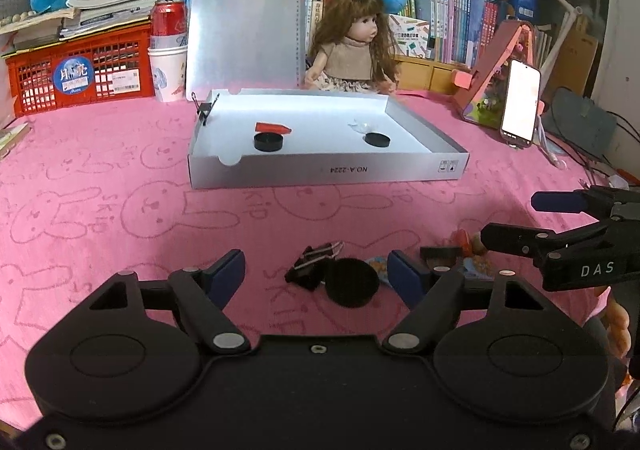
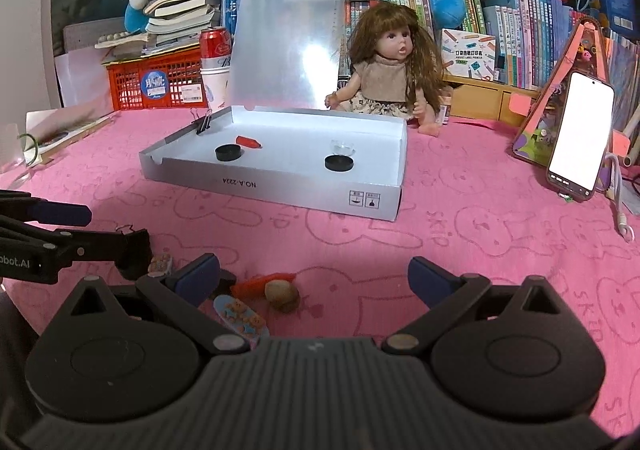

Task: Organize rigid objects
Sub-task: 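Withdraw both grippers from the box toward the remaining items, then grasp a black round lid with the left gripper while the right gripper grasps the blue hair clip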

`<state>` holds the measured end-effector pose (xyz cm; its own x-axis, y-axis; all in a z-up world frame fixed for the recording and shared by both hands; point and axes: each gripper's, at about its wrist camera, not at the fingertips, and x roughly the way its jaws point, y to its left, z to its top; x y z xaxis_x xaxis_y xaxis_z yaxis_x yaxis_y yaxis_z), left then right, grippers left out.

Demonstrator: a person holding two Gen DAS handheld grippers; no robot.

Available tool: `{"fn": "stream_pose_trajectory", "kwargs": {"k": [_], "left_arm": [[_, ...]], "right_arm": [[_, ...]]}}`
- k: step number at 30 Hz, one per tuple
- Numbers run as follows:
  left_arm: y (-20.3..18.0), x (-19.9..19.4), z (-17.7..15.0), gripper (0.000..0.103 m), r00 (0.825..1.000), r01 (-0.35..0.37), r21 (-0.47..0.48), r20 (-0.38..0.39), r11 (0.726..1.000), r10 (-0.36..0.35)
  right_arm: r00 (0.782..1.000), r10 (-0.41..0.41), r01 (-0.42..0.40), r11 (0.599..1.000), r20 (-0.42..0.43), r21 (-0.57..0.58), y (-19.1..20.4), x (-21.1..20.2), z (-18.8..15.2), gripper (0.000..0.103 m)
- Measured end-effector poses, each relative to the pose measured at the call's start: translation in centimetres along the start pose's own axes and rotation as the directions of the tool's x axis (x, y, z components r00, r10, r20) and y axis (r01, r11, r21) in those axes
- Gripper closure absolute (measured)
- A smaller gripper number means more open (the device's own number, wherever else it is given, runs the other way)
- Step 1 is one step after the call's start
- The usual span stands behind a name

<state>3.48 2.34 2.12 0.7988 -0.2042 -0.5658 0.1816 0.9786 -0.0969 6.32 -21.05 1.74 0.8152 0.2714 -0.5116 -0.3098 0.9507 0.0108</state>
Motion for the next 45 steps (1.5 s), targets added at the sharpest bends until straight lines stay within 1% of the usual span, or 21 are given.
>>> {"fn": "stream_pose_trajectory", "kwargs": {"k": [2,4,6,7,9,13,15,17,20,27,30,32,36,39,40,41,42,44,45], "left_arm": [[0.0,0.0,-0.2,0.029,1.000,0.002,-0.001,-0.003,1.000,-0.002],[0.0,0.0,-0.4,0.034,1.000,0.004,-0.001,-0.008,1.000,-0.004],[0.0,0.1,-0.7,0.041,1.000,0.004,-0.003,-0.016,1.000,-0.004],[0.0,0.1,-0.7,0.042,1.000,0.005,-0.006,-0.021,1.000,-0.005],[0.1,0.2,-1.0,0.051,0.999,0.011,-0.011,-0.032,1.000,-0.011],[-0.1,0.0,-1.5,0.054,0.999,0.022,-0.011,-0.045,1.000,-0.023],[-0.2,-0.1,-1.7,0.058,0.999,0.024,-0.007,-0.048,1.000,-0.024],[-0.4,-0.2,-1.8,0.060,0.999,0.028,-0.002,-0.047,1.000,-0.028],[-0.7,-0.4,-1.8,0.063,0.998,0.044,-0.003,-0.054,0.999,-0.044],[-1.3,0.1,-1.7,0.063,0.998,0.045,0.005,-0.045,0.999,-0.045],[-1.4,0.6,-1.4,0.063,0.998,0.040,0.005,-0.041,0.999,-0.040],[-1.5,1.0,-1.3,0.063,0.999,0.034,0.008,-0.037,0.999,-0.034],[-1.7,1.5,-1.2,0.063,0.999,0.030,0.024,-0.030,0.999,-0.030],[-2.0,2.1,-1.0,0.063,0.999,0.025,0.061,-0.031,0.998,-0.023],[-2.1,2.2,-1.0,0.063,0.999,0.023,0.064,-0.029,0.998,-0.021],[-2.1,2.2,-1.0,0.066,1.000,0.017,0.067,-0.028,0.998,-0.015],[-2.3,2.2,-1.1,0.072,1.000,0.009,0.075,-0.026,0.997,-0.007],[-2.6,1.8,-1.4,0.072,1.000,0.000,0.097,-0.023,0.995,0.002],[-2.8,1.6,-1.6,0.072,1.000,0.002,0.106,-0.023,0.994,0.000]], "right_arm": [[1.000,0.003,-0.003,1.000,-0.001,-0.002,0.1,0.0,-0.2,0.000],[1.000,0.007,-0.007,1.000,0.000,-0.002,0.1,-0.1,-0.4,0.000],[1.000,0.009,-0.009,1.000,0.000,-0.005,0.2,-0.2,-0.5,0.000],[1.000,0.009,-0.009,1.000,0.001,-0.008,0.3,-0.2,-0.6,0.000],[1.000,0.011,-0.011,1.000,0.001,-0.014,0.5,-0.2,-0.7,0.000],[1.000,0.019,-0.019,0.999,0.007,-0.028,0.9,-0.4,-1.0,0.002],[1.000,0.020,-0.020,0.999,0.009,-0.039,1.1,-0.5,-1.1,0.007],[1.000,0.021,-0.020,0.998,0.009,-0.053,1.4,-0.7,-1.3,0.014],[0.999,0.038,-0.038,0.997,0.005,-0.073,1.8,-1.0,-1.6,0.021],[0.997,0.071,-0.073,0.993,-0.021,-0.090,2.7,-1.2,-2.3,0.034],[0.997,0.074,-0.076,0.993,-0.031,-0.090,2.9,-0.9,-2.5,0.044],[0.996,0.079,-0.082,0.993,-0.037,-0.086,2.8,-0.7,-2.6,0.053],[0.995,0.091,-0.094,0.993,-0.044,-0.075,2.9,-0.3,-2.6,0.055],[0.995,0.095,-0.098,0.992,-0.041,-0.077,3.0,-0.1,-2.5,0.057],[0.994,0.098,-0.101,0.992,-0.042,-0.077,3.1,0.0,-2.5,0.061],[0.994,0.103,-0.106,0.991,-0.043,-0.075,3.1,0.1,-2.5,0.066],[0.993,0.111,-0.114,0.991,-0.044,-0.075,3.2,0.1,-2.5,0.067],[0.994,0.105,-0.108,0.990,-0.042,-0.089,3.5,-0.1,-2.5,0.072],[0.994,0.105,-0.108,0.990,-0.040,-0.094,3.7,-0.2,-2.6,0.072]]}}
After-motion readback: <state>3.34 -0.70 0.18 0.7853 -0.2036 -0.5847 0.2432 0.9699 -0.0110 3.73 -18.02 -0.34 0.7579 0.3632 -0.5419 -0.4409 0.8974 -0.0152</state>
